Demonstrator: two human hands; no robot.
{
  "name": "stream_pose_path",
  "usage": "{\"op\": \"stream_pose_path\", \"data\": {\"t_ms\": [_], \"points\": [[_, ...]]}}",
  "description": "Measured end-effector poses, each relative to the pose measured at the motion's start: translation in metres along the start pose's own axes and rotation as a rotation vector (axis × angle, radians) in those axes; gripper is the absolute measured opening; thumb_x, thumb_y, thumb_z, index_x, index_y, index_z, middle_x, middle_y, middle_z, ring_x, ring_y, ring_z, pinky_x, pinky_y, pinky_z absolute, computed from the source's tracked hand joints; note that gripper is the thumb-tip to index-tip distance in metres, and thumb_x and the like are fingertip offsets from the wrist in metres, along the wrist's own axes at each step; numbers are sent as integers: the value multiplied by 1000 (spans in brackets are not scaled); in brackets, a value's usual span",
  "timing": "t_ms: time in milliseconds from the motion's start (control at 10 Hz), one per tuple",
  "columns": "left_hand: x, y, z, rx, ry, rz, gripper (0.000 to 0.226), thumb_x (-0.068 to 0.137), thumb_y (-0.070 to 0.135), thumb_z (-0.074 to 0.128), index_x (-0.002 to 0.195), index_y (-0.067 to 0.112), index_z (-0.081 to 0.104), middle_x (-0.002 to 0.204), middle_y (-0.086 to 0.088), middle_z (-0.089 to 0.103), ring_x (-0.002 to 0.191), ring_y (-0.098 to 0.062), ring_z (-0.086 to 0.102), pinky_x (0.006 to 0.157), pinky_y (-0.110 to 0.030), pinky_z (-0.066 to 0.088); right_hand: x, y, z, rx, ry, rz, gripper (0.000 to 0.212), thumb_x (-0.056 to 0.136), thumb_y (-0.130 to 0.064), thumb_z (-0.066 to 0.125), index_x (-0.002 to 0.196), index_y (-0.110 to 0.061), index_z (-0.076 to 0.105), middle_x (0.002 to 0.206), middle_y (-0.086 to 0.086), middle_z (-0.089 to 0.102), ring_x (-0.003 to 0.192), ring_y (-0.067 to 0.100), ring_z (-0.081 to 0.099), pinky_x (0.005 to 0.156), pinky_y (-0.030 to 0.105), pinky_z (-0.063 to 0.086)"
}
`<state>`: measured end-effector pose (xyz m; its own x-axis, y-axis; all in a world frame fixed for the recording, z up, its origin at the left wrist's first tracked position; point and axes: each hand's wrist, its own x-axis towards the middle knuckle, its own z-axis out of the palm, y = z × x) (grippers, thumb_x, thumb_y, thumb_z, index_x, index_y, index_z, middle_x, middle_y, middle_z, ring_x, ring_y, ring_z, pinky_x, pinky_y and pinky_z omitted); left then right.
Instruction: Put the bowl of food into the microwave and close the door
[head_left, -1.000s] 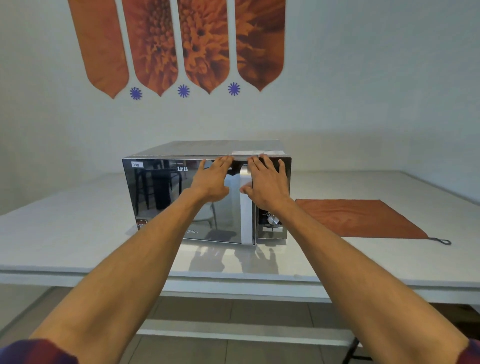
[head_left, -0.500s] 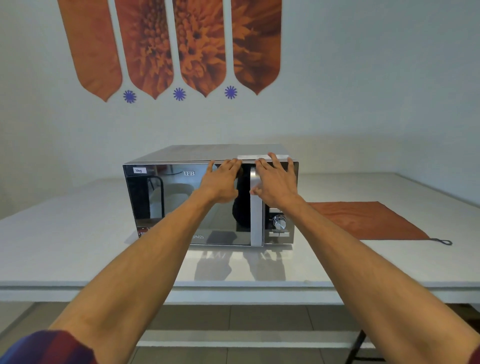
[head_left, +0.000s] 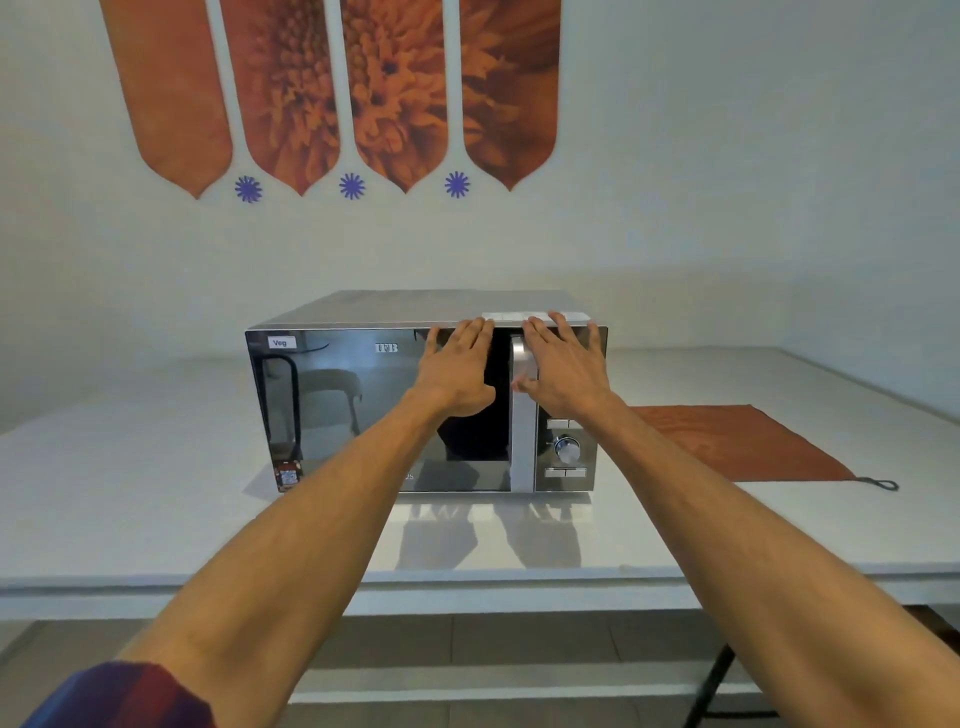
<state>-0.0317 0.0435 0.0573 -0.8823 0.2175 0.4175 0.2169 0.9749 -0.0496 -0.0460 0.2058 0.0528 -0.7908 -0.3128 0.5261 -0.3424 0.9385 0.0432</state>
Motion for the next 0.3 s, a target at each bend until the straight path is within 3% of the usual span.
{"op": "stream_pose_path", "data": {"t_ms": [200, 300], "points": [[-35, -11, 27, -266, 306, -70, 80, 87, 29, 48, 153, 19, 4, 163, -4, 8, 150, -18, 1, 119, -46, -6, -13, 9, -1, 284, -60, 5, 94, 86, -57, 54, 152, -26, -6, 162, -4, -4, 148, 21, -7, 115, 60, 5], [-59, -21, 39, -281, 429, -88, 77, 87, 34, 43, 153, 21, 8, 163, -4, 10, 150, -19, 3, 120, -46, -3, -26, 18, -4, 256, 73, 17, 91, 88, -60, 49, 152, -27, -5, 162, -4, -4, 149, 20, -6, 115, 57, 5]]}}
